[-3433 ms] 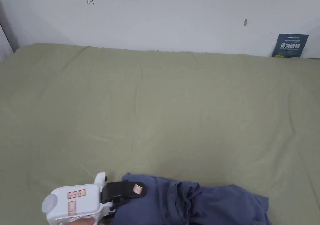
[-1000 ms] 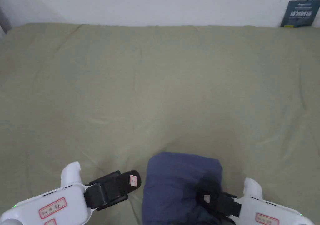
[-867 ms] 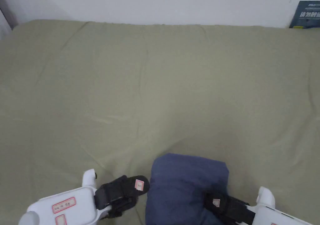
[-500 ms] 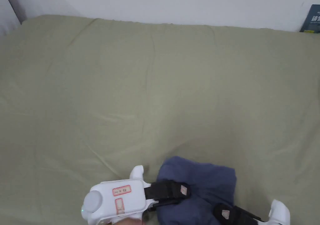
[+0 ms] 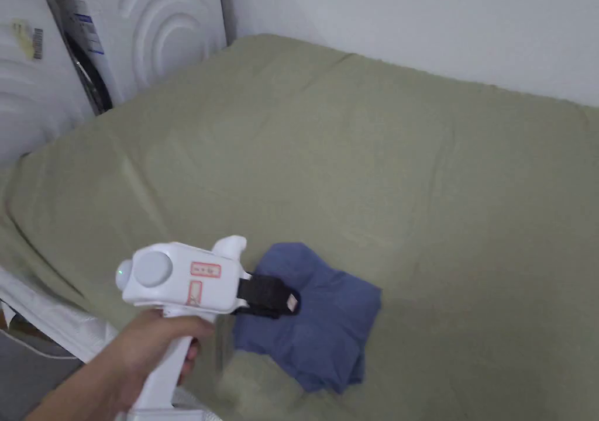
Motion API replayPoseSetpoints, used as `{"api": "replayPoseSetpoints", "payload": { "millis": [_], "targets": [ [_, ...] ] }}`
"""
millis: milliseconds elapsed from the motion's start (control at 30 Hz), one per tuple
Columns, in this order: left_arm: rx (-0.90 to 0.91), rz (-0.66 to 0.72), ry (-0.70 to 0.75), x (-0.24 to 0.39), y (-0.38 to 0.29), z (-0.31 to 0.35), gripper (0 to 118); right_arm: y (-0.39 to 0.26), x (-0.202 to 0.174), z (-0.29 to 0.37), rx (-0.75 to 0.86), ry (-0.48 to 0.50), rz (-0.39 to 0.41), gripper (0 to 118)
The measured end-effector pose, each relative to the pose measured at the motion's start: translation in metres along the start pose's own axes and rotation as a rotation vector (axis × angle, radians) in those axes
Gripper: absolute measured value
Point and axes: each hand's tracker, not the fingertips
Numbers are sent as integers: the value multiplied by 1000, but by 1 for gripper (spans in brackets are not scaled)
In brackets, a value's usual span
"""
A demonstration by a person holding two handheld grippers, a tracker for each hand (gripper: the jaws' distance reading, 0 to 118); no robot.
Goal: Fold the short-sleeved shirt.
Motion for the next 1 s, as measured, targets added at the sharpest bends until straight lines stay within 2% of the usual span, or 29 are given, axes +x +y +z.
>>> {"api": "replayPoseSetpoints", "payload": {
  "millis": [133,200,300,333,367,400,467,500,533,600,667,767,800,833,900,933,1000],
  "targets": [
    [37,27,218,-98,64,70,29,-12,-2,2,-36,-31,-14,0],
    [39,110,251,-139,82,81,30,-15,-4,-2,-46,-40,-19,0],
    [24,105,263,-153,85,77,32,-15,-15,-12,-72,-53,-12,0],
    [28,103,240,-150,83,71,38,-15,-19,-14,-75,-55,-4,0],
    [31,89,243,-148,81,68,50,-15,-23,-14,-77,-56,3,0],
    [42,54,262,-146,80,66,63,-13,-26,-14,-76,-52,13,0],
    [91,32,230,-142,79,72,98,-10,-33,-14,-75,-33,27,0],
    [100,22,237,-139,78,78,111,-8,-36,-14,-74,-33,34,0],
    [135,-21,241,-136,75,87,117,-6,-40,-13,-69,-31,48,0],
    [217,-47,265,-130,68,111,117,-2,-47,-10,-57,-32,82,0],
    [286,-53,369,-123,59,138,117,1,-52,-4,-36,-25,113,0],
    [378,-189,570,-72,29,167,117,8,-65,4,11,-37,199,0],
    [409,-234,560,-46,16,173,116,12,-70,8,28,-55,233,0],
    [449,-305,500,-11,-2,179,114,16,-77,12,70,-100,280,0],
    [514,-398,447,57,-27,179,97,28,-92,26,187,-192,361,0],
    [527,-450,461,93,-38,173,72,37,-100,37,266,-223,383,0],
    [599,-555,423,158,-54,162,14,55,-112,60,422,-218,408,0]
  ]
}}
